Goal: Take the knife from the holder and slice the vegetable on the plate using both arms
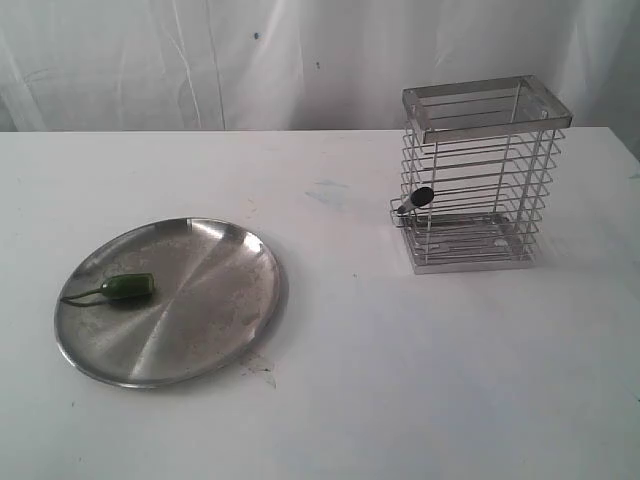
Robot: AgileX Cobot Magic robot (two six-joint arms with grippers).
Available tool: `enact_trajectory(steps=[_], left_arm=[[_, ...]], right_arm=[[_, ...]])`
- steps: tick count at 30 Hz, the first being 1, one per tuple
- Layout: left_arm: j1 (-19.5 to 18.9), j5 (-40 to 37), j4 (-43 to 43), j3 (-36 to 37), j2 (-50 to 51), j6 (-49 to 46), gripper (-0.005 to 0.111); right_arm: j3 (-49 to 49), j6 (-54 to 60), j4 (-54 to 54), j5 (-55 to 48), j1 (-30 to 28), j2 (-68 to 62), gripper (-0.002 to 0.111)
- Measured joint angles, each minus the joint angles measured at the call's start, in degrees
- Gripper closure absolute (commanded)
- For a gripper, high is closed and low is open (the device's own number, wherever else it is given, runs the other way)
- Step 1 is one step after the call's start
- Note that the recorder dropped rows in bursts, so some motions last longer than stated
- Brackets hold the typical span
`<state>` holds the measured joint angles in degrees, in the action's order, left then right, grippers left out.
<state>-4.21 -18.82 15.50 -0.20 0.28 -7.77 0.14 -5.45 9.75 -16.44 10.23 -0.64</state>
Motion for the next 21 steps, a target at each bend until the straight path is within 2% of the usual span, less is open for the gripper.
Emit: enact_trajectory(steps=[3, 5, 10, 11, 12, 14, 17, 19, 21], left_arm=[[0.0, 0.0, 0.0, 0.0, 0.0, 0.0, 0.107], [0.0, 0.0, 0.0, 0.0, 0.0, 0.0, 0.107], [0.0, 0.1, 0.0, 0.0, 0.0, 0.0, 0.107], [0.0, 0.1, 0.0, 0.0, 0.0, 0.0, 0.107], [0.0, 0.1, 0.0, 0.0, 0.0, 0.0, 0.107], [0.0, 0.1, 0.0, 0.0, 0.0, 0.0, 0.107], [0.0, 0.1, 0.0, 0.0, 0.0, 0.0, 0.107], [0.0, 0.1, 0.0, 0.0, 0.0, 0.0, 0.107], [0.0, 0.1, 0.0, 0.0, 0.0, 0.0, 0.107]], right_arm=[[0.0, 0.0, 0.03, 1.59, 0.0, 0.0, 0.108], [0.0, 0.0, -0.29, 8.79, 0.0, 0.0, 0.108], [0.0, -0.16, -5.37, 37.16, 0.0, 0.0, 0.108], [0.0, -0.98, -6.52, 47.2, 0.0, 0.0, 0.108], [-0.11, -1.65, -6.92, 52.24, 0.0, 0.0, 0.108], [-4.77, -5.2, -7.27, 63.74, 0.0, 0.13, 0.108], [-15.94, -6.89, -6.72, 63.43, 0.0, -1.4, 0.108], [-24.16, -3.08, -5.82, 55.65, 0.0, -4.41, 0.108], [-29.28, 6.8, -5.49, 45.27, 0.0, -9.47, 0.108]])
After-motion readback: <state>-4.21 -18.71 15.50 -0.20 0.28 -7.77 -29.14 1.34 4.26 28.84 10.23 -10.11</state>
